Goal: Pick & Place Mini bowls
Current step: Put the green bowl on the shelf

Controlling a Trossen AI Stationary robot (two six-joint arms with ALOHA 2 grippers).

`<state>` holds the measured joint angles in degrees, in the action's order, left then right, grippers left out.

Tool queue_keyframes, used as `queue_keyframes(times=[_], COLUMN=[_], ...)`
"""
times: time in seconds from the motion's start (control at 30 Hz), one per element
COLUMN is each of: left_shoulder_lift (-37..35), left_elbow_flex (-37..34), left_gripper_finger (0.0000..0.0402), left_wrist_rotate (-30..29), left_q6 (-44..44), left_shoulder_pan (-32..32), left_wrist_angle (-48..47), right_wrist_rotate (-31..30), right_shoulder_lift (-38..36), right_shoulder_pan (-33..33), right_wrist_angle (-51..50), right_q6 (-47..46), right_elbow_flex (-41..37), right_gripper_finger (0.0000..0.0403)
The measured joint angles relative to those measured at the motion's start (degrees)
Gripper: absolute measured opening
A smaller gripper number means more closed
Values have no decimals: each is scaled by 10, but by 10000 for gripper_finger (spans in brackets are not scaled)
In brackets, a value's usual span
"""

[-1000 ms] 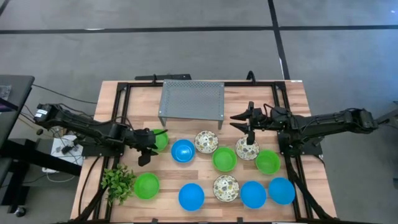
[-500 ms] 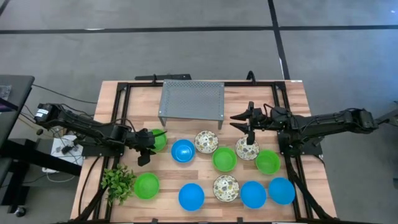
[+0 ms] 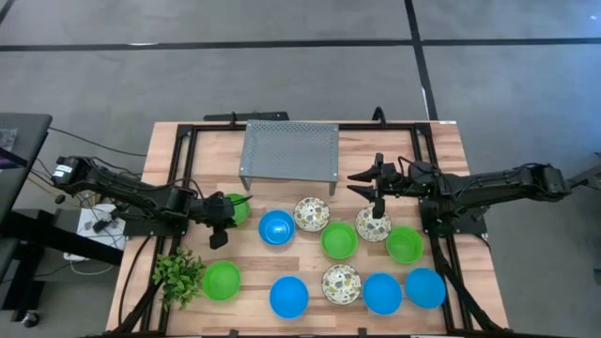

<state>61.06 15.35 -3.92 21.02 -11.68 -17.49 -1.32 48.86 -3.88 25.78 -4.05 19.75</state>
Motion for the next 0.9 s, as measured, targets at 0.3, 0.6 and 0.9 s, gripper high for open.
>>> queue_keyframes(times=[0.3, 0.6, 0.9], left_shoulder_lift=[0, 1, 1], left_elbow_flex=[32, 116, 176], left_gripper_finger=[10, 9, 10], left_wrist_rotate=[13, 10, -33], left_q6=[2, -56, -147], left_shoulder_pan=[0, -29, -37], left_wrist_angle=[28, 31, 36], right_wrist_rotate=[0, 0, 0], right_shoulder_lift=[0, 0, 0], right_shoulder_pan=[0, 0, 0], right_wrist_angle=[0, 0, 0], right_q6=[0, 0, 0], right_elbow_flex=[0, 0, 0], right_gripper_finger=[123, 123, 123])
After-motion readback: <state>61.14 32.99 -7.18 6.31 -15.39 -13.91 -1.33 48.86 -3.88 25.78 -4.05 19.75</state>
